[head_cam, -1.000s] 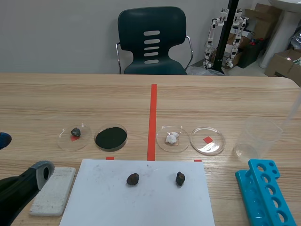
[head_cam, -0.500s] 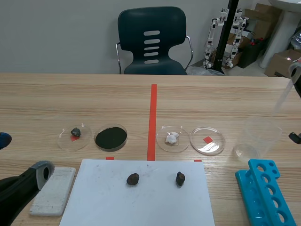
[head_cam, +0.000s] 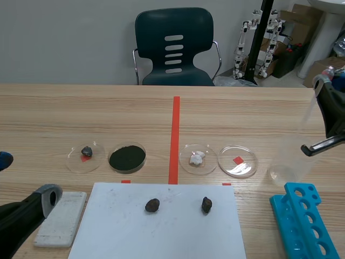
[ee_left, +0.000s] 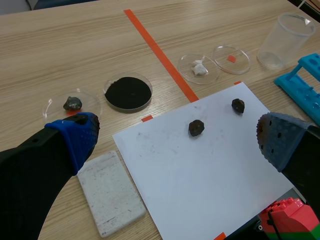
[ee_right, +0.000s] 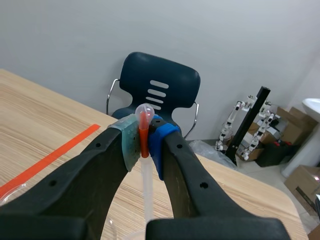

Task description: Put the dropper in the beaker

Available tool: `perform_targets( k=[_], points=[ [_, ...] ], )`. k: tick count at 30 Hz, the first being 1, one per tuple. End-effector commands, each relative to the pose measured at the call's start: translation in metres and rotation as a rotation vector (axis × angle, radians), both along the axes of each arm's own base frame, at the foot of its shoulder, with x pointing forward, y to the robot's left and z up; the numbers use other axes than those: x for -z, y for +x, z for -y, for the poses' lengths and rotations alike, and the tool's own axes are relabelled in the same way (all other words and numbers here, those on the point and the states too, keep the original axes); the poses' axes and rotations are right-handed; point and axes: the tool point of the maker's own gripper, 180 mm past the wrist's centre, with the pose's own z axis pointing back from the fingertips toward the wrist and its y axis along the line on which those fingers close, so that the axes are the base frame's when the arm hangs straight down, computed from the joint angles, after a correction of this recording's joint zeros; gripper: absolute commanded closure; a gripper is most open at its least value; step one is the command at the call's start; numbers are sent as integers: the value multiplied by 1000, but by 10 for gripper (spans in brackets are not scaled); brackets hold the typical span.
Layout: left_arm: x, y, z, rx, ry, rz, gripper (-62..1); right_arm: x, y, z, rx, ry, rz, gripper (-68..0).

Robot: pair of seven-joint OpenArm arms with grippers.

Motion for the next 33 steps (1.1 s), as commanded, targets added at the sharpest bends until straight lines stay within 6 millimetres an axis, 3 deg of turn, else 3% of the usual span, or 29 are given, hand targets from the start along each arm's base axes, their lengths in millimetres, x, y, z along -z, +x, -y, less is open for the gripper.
perform_targets(
  k=[1,18,27,33],
  points=[
    [-9,2,1,-1,-15,26,-623,-6,3,3,0,1,25,-42],
    [-9,2,1,-3,-14,27,-623,65,19,6,3,23,-123,-42],
    [-9,3,1,-3,-14,27,-623,79,19,-9,-48,15,-157,-42],
    [-9,3,1,-3,-14,27,-623,83,19,-9,-41,7,-177,-42]
  ],
)
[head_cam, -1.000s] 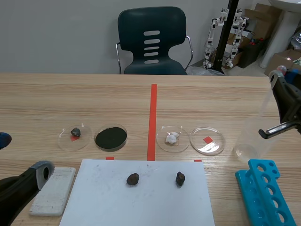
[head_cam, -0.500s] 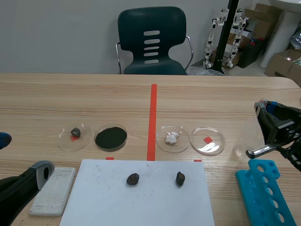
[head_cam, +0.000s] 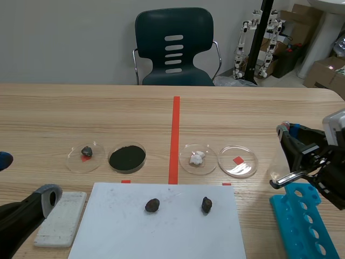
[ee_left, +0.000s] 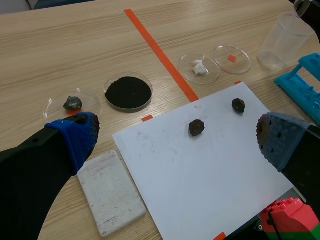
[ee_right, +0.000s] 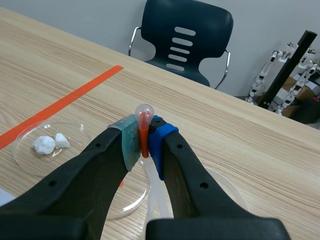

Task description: Put the dropper in the beaker

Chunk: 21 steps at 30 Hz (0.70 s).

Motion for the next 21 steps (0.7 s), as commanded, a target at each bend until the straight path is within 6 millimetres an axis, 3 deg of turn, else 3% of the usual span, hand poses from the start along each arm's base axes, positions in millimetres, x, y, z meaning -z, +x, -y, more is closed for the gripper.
perform_targets(
  k=[1,9,18,21],
  points=[
    [-9,3,1,-3,-14,27,-623,-10,6,4,7,-16,29,-43],
    [-9,3,1,-3,-14,27,-623,-7,8,10,21,-46,12,-185],
    [-9,3,1,-3,-14,27,-623,-7,6,11,19,-48,10,-508],
    [-9,3,1,-3,-14,27,-623,-5,4,11,18,-48,5,-586]
  ],
)
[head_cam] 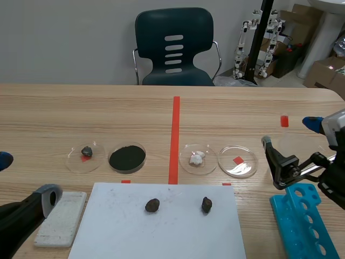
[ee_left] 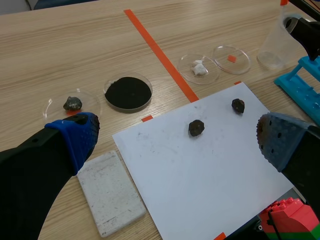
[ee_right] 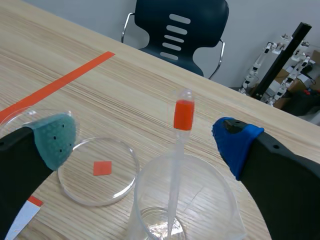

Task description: Put the dropper in the beaker

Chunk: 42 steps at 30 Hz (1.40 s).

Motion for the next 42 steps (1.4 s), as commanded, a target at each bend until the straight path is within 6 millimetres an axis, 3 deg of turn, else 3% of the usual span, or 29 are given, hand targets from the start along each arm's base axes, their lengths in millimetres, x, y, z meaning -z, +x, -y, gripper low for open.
perform_targets(
  k=[1,4,19,42],
  points=[
    [-9,2,1,-2,-14,27,-623,-11,2,1,-10,2,32,-606],
    [-9,2,1,-3,-14,27,-623,-14,-1,1,-4,14,36,-641],
    [-9,2,1,-3,-14,27,-623,-46,-32,-9,-12,68,63,-642],
    [-9,2,1,-3,-14,27,-623,-47,-33,-10,-15,67,61,-642]
  ],
)
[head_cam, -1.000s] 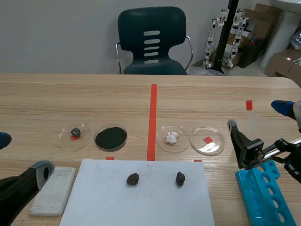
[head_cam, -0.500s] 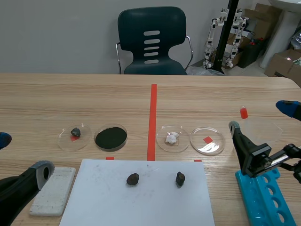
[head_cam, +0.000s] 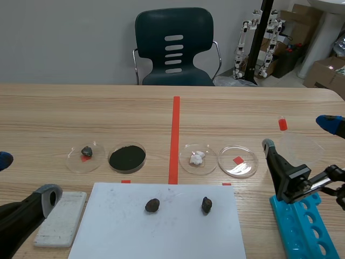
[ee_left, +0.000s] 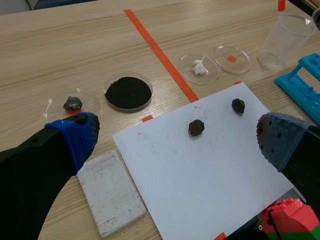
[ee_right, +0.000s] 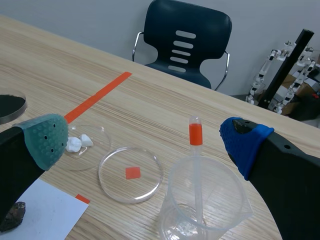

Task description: Put the dropper in the beaker

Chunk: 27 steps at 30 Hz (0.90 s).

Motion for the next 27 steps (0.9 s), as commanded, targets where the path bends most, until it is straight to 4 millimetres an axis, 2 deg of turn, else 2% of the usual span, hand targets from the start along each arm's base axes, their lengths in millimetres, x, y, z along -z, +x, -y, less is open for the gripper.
perform_targets(
  k=[1,27],
  points=[
    [-9,2,1,-3,-14,27,-623,-12,6,4,1,-6,36,-642],
    [-9,2,1,-3,-14,27,-623,-12,7,5,-7,-17,31,-642]
  ],
)
